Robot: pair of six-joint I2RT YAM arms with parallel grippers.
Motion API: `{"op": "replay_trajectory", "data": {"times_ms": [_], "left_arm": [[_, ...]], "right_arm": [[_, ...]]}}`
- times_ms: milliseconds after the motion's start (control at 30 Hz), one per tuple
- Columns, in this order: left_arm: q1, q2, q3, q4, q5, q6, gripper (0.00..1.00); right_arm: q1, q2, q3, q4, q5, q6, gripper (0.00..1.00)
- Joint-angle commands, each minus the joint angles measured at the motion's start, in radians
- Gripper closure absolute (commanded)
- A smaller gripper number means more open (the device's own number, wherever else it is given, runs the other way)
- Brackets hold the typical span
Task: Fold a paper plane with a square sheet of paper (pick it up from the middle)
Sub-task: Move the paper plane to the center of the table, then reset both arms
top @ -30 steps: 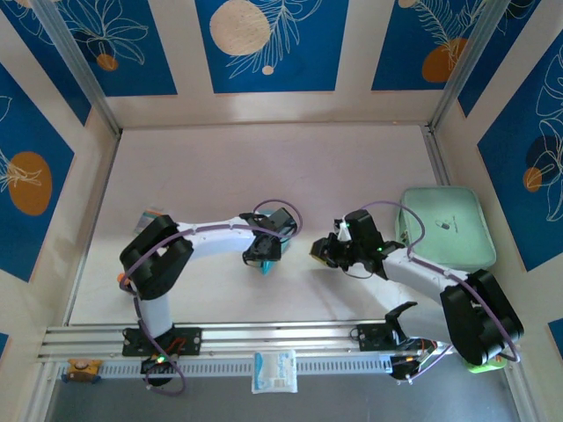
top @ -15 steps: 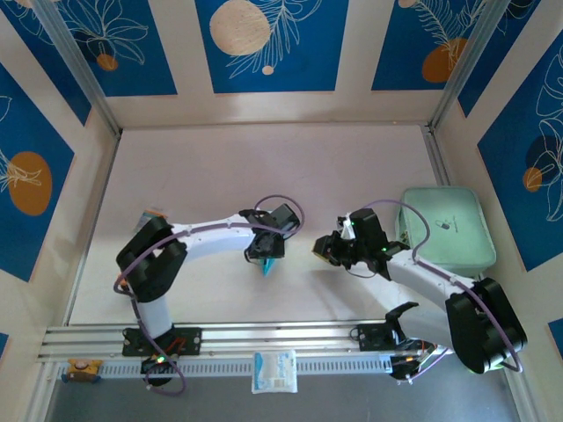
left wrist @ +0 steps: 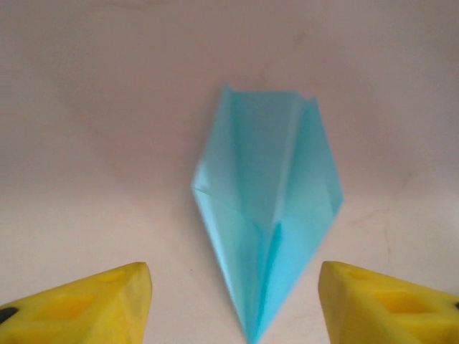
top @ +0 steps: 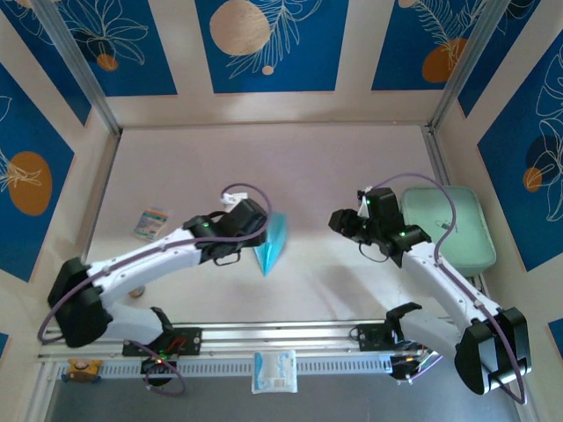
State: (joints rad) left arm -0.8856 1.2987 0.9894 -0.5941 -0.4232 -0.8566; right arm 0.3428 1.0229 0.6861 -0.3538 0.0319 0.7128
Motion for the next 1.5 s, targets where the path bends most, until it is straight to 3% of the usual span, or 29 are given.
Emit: {"op": "replay_trajectory", "data": {"times_ms": [0, 133, 167, 267, 367, 467, 633, 700, 767, 833, 867, 900, 933, 967, 1000, 1067, 1233, 1467], "left_arm": [[0.115, -0.109, -0.117, 0.051, -0.106, 0.169, 0.30], [0.292, -0.249, -0.267, 0.209, -0.085, 0.376, 0.18], [0.332, -0.277, -0.302, 0.266, -0.075, 0.439, 0.15], [0.443, -0.319, -0.351, 0.341, -0.079, 0.559, 0.12], [0.556, -0.287, -0.383, 0.438, -0.028, 0.658, 0.07], [0.644, -0.194, -0.401, 0.528, 0.031, 0.685, 0.06], [0.669, -0.046, -0.393, 0.714, 0.012, 0.817, 0.03], [0.687, 0.001, -0.428, 0.850, 0.033, 0.852, 0.01], [0.706, 0.043, -0.477, 1.009, 0.076, 0.871, 0.01], [0.716, 0.105, -0.537, 1.231, 0.117, 0.901, 0.00], [0.716, 0.129, -0.560, 1.312, 0.129, 0.935, 0.01], [0.718, 0.142, -0.577, 1.364, 0.136, 0.942, 0.00], [0.727, 0.155, -0.595, 1.418, 0.147, 0.939, 0.00], [0.747, 0.173, -0.609, 1.454, 0.181, 0.925, 0.00], [0.763, 0.199, -0.621, 1.488, 0.226, 0.917, 0.00], [0.770, 0.273, -0.638, 1.601, 0.280, 0.938, 0.00], [0.816, 0.262, -0.612, 1.516, 0.323, 0.885, 0.00], [0.815, 0.265, -0.622, 1.549, 0.317, 0.892, 0.00]], "right_arm": [[-0.006, 0.015, 0.008, -0.020, 0.261, -0.181, 0.52], [-0.015, 0.085, -0.052, 0.168, 0.443, -0.336, 0.50], [-0.024, 0.114, -0.067, 0.232, 0.484, -0.366, 0.44], [-0.070, 0.197, -0.015, 0.249, 0.484, -0.450, 0.41], [-0.099, 0.283, -0.063, 0.455, 0.484, -0.556, 0.41], [-0.132, 0.370, -0.112, 0.667, 0.403, -0.625, 0.41], [-0.163, 0.434, -0.194, 0.979, 0.253, -0.761, 0.42], [-0.202, 0.438, -0.228, 1.048, 0.236, -0.723, 0.41], [-0.275, 0.435, -0.262, 1.098, 0.131, -0.674, 0.41], [-0.336, 0.503, -0.319, 1.265, 0.019, -0.631, 0.41], [-0.337, 0.526, -0.333, 1.336, 0.028, -0.617, 0.40], [-0.332, 0.484, -0.303, 1.194, 0.053, -0.625, 0.40], [-0.328, 0.496, -0.276, 1.164, 0.063, -0.629, 0.41], [-0.330, 0.521, -0.278, 1.217, 0.067, -0.617, 0.07], [-0.332, 0.498, -0.275, 1.170, 0.085, -0.612, 0.01], [-0.326, 0.510, -0.285, 1.210, 0.128, -0.602, 0.01], [-0.321, 0.502, -0.283, 1.190, 0.140, -0.605, 0.01], [-0.323, 0.500, -0.281, 1.184, 0.137, -0.604, 0.01]]}}
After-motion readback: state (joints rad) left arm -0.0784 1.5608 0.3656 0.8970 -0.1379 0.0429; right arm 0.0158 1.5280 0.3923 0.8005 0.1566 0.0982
